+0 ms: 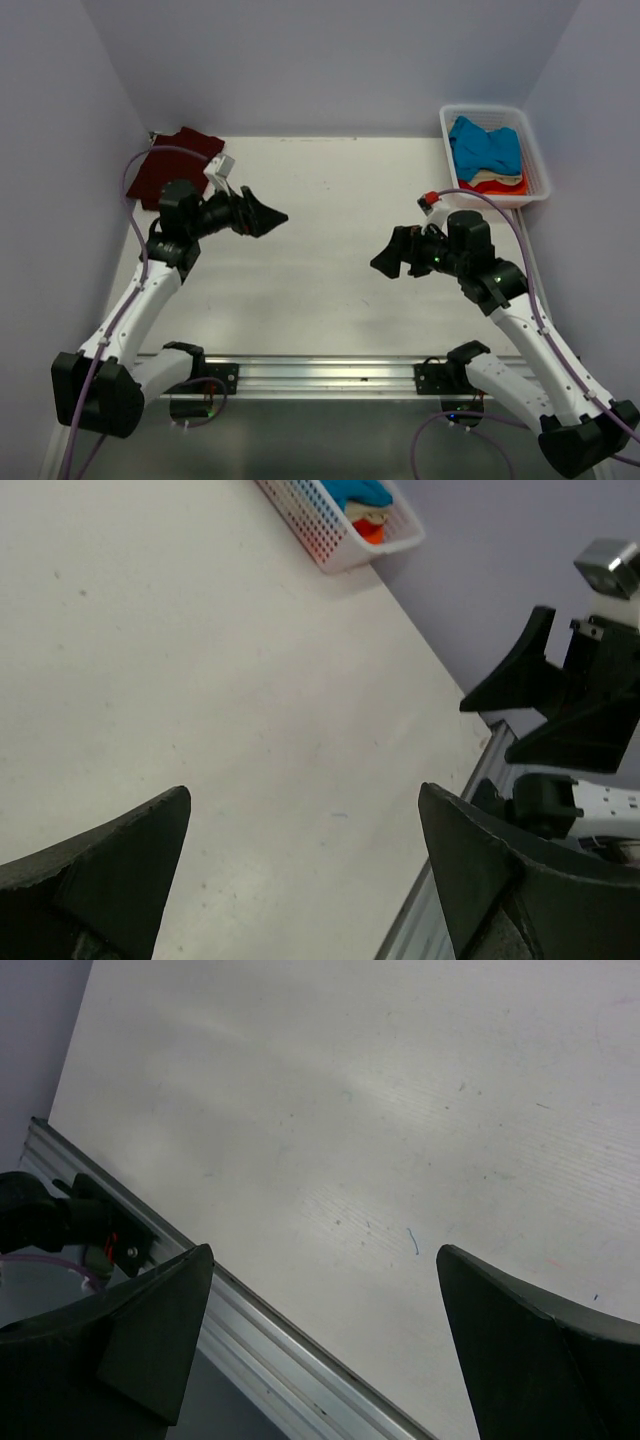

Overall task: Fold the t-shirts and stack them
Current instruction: Put the neatly folded tshirt into the corner of the board with the left arm

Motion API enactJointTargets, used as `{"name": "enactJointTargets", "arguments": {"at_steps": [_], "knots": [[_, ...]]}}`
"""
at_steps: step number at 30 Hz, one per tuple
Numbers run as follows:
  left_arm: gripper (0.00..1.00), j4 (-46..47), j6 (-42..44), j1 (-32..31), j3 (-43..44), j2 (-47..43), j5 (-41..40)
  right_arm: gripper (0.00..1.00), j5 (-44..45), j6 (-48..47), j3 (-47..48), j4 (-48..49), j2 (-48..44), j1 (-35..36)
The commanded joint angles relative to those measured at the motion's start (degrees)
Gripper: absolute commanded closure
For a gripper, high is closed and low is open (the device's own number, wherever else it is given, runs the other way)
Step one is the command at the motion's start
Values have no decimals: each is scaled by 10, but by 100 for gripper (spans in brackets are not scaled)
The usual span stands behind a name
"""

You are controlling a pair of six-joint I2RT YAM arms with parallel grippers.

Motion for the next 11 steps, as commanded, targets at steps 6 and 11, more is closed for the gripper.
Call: {"name": "enactJointTargets", "arguments": {"at_steps": [6, 11], "knots": [[0, -116, 30, -50, -102, -153, 13, 1, 45, -18, 36, -22, -4, 0], [0, -122, 42, -52, -100, -168, 10, 1, 46, -18, 49, -22, 3, 1]]}}
